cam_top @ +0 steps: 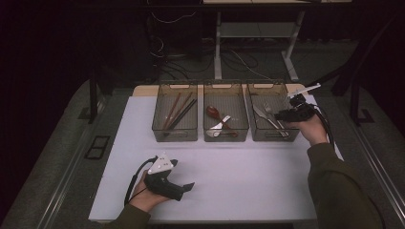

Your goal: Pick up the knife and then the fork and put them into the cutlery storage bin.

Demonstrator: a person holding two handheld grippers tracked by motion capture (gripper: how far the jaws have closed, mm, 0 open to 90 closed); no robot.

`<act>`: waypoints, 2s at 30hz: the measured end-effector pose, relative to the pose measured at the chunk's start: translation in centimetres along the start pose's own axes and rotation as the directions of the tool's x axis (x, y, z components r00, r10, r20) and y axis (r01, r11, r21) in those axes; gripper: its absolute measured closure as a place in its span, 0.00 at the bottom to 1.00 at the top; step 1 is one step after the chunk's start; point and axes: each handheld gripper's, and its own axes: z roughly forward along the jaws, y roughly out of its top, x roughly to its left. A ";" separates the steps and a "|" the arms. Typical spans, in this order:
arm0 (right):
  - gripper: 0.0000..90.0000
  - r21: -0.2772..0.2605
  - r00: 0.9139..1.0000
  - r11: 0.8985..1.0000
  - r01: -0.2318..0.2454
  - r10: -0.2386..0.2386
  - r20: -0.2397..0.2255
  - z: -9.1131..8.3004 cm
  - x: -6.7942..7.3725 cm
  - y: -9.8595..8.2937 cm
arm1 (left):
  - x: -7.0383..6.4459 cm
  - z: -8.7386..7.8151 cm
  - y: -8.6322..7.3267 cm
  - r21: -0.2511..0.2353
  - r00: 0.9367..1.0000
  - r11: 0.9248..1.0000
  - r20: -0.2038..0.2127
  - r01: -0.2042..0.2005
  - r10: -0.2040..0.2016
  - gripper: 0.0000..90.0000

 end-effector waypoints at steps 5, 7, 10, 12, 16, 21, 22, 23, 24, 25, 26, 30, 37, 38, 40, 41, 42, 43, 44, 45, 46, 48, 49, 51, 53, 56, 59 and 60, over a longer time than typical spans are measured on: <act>0.49 -0.055 0.999 0.998 -0.027 0.025 -0.032 -1.0 0.1 -0.1 | 0.1 0.1 0.0 0.001 1.000 1.000 0.003 -0.006 0.006 0.00; 0.46 -0.079 0.998 0.996 -0.038 0.034 -0.045 -1.4 0.1 -0.3 | 0.1 0.1 -0.1 -0.001 1.000 1.000 0.006 -0.008 0.008 0.00; 0.41 -0.114 0.998 0.992 -0.050 0.044 -0.055 -2.1 0.5 -0.6 | 0.2 0.1 -0.1 0.001 1.000 1.000 0.010 -0.011 0.011 0.00; 0.37 -0.140 0.997 0.989 -0.043 0.034 -0.066 -2.6 0.8 -0.9 | 0.3 0.1 -0.1 0.000 1.000 1.000 0.012 -0.011 0.011 0.00; 0.27 -0.164 1.000 0.986 -0.010 0.007 -0.014 -2.9 1.8 -1.4 | 0.4 0.1 -0.1 -0.001 1.000 1.000 0.015 -0.013 0.013 0.00; 0.21 -0.205 1.000 0.979 0.008 -0.012 -0.017 -3.3 3.1 -2.2 | 0.5 0.2 -0.1 0.003 1.000 1.000 0.019 -0.015 0.014 0.00; 0.20 -0.217 1.000 0.976 0.008 -0.012 -0.017 -3.4 3.3 -2.4 | 0.5 0.2 -0.1 0.001 1.000 1.000 0.019 -0.015 0.015 0.00; 0.20 -0.227 1.000 0.974 0.009 -0.013 -0.017 -3.5 3.5 -2.5 | 0.5 0.2 -0.1 0.002 1.000 1.000 0.018 -0.017 0.017 0.00; 0.20 -0.235 1.000 0.972 0.010 -0.015 -0.020 -3.6 3.8 -2.7 | 0.5 0.2 0.0 0.000 1.000 1.000 0.019 -0.019 0.019 0.00; 0.19 -0.244 0.999 0.970 0.011 -0.018 -0.027 -3.6 4.0 -2.9 | 0.5 0.2 0.0 0.000 1.000 1.000 0.020 -0.020 0.020 0.00; 0.18 -0.250 0.999 0.968 0.010 -0.019 -0.036 -3.7 4.3 -3.1 | 0.4 0.2 0.0 -0.002 1.000 1.000 0.021 -0.018 0.018 0.00; 0.18 -0.264 0.997 0.964 0.027 -0.044 -0.058 -3.8 5.3 -4.1 | 0.5 0.2 0.0 -0.006 1.000 1.000 0.023 -0.011 0.011 0.00; 0.18 -0.281 0.996 0.959 0.035 -0.057 -0.072 -4.3 6.4 -5.1 | 0.3 0.1 0.1 -0.006 0.999 1.000 0.027 -0.019 0.019 0.00; 0.18 -0.287 0.995 0.958 0.029 -0.053 -0.079 -4.4 6.6 -5.3 | 0.3 0.0 0.0 -0.007 0.999 1.000 0.026 -0.020 0.021 0.00; 0.18 -0.290 0.994 0.957 0.031 -0.059 -0.088 -4.5 6.9 -5.7 | 0.3 0.0 0.0 -0.005 0.999 1.000 0.026 -0.021 0.021 0.00; 0.18 -0.288 0.994 0.957 0.032 -0.062 -0.095 -4.5 7.1 -5.9 | 0.3 -0.1 0.0 -0.006 0.999 1.000 0.027 -0.020 0.020 0.00; 0.18 -0.288 0.993 0.957 0.038 -0.069 -0.099 -4.5 7.3 -6.1 | 0.3 -0.1 0.0 -0.007 0.999 1.000 0.027 -0.021 0.021 0.00; 0.18 -0.286 0.992 0.957 0.043 -0.075 -0.101 -4.5 7.5 -6.4 | 0.3 -0.1 0.0 -0.008 0.999 1.000 0.027 -0.022 0.022 0.00; 0.18 -0.285 0.991 0.957 0.045 -0.078 -0.105 -4.5 7.7 -6.6 | 0.3 -0.1 0.0 -0.008 0.999 1.000 0.028 -0.022 0.023 0.00; 0.18 -0.286 0.990 0.957 0.046 -0.081 -0.111 -4.5 7.9 -6.8 | 0.3 -0.1 0.0 -0.009 0.999 1.000 0.028 -0.023 0.023 0.00; 0.18 -0.289 0.990 0.956 0.051 -0.087 -0.112 -4.6 8.0 -7.0 | 0.3 -0.1 0.0 -0.008 0.999 1.000 0.028 -0.023 0.023 0.00; 0.18 -0.296 0.989 0.954 0.052 -0.091 -0.118 -4.6 8.3 -7.5 | 0.3 -0.1 0.0 -0.012 0.999 1.000 0.028 -0.019 0.019 0.00; 0.18 -0.295 0.989 0.954 0.051 -0.090 -0.120 -4.7 8.4 -7.7 | 0.3 -0.1 0.0 -0.012 0.999 1.000 0.028 -0.018 0.019 0.00; 0.18 -0.295 0.988 0.954 0.052 -0.092 -0.126 -4.7 8.7 -8.2 | 0.3 -0.1 0.0 -0.012 0.999 1.000 0.029 -0.020 0.020 0.00; 0.18 -0.294 0.986 0.954 0.055 -0.099 -0.136 -4.7 8.9 -8.6 | 0.3 -0.1 0.0 -0.012 0.999 1.000 0.030 -0.021 0.022 0.00; 0.18 -0.288 0.984 0.955 0.067 -0.111 -0.141 -4.6 9.1 -9.2 | 0.3 -0.1 0.0 -0.012 0.999 1.000 0.030 -0.019 0.020 0.00; 0.18 -0.287 0.982 0.956 0.067 -0.114 -0.150 -4.6 9.3 -9.8 | 0.3 -0.2 0.0 -0.011 0.999 1.000 0.030 -0.020 0.021 0.00; 0.18 -0.289 0.982 0.955 0.066 -0.113 -0.152 -4.6 9.4 -10.0 | 0.3 -0.2 0.0 -0.012 0.999 1.000 0.030 -0.022 0.022 0.00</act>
